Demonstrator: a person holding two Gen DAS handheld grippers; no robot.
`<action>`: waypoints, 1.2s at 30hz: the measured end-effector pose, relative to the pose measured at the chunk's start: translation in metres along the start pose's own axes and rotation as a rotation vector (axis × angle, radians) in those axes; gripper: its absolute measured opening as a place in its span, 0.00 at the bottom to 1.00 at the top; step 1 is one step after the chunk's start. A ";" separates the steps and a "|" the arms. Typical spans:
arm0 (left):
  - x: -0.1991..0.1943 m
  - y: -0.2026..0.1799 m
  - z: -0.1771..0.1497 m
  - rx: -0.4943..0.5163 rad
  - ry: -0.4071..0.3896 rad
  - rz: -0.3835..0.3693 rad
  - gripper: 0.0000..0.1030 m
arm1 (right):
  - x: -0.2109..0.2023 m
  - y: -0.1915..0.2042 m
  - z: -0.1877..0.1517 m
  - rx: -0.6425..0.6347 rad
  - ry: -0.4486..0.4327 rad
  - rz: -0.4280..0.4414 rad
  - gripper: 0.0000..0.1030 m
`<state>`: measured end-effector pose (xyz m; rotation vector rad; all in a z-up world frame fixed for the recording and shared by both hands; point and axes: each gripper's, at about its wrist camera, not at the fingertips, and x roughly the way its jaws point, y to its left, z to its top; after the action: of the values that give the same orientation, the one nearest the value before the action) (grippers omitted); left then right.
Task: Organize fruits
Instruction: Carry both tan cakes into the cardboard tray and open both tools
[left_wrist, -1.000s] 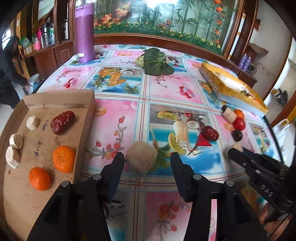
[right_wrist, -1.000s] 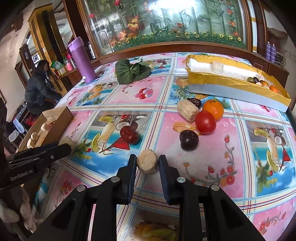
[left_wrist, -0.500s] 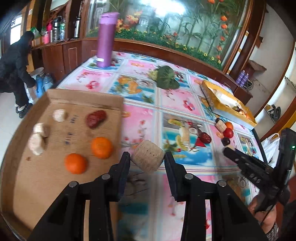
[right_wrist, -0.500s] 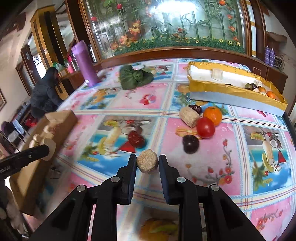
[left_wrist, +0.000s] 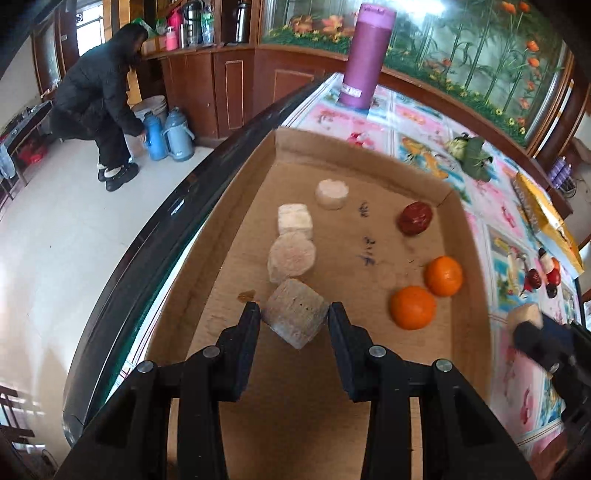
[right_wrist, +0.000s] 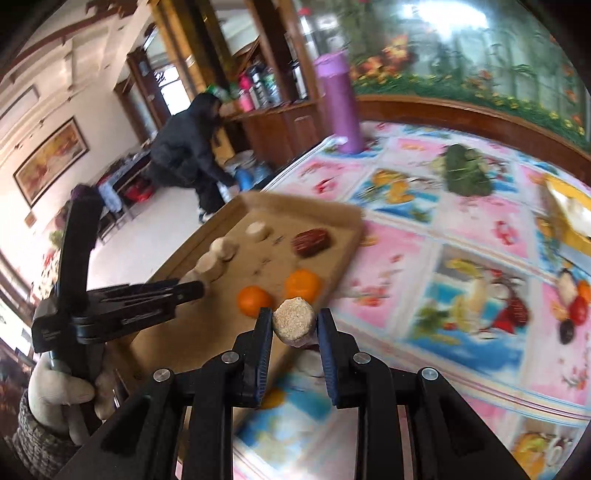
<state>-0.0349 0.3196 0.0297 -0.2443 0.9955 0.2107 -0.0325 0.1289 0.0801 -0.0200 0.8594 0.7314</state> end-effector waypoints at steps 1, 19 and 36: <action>0.000 -0.001 0.002 0.012 -0.002 0.005 0.37 | 0.013 0.010 0.000 -0.017 0.026 0.004 0.27; -0.049 0.025 0.004 -0.098 -0.152 -0.061 0.63 | 0.081 0.054 -0.007 -0.153 0.117 -0.051 0.33; -0.108 -0.026 -0.025 -0.019 -0.295 -0.089 0.86 | -0.064 -0.016 -0.012 -0.048 -0.196 -0.242 0.92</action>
<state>-0.1043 0.2805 0.1105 -0.2662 0.6891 0.1692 -0.0589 0.0757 0.1122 -0.0919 0.6392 0.5172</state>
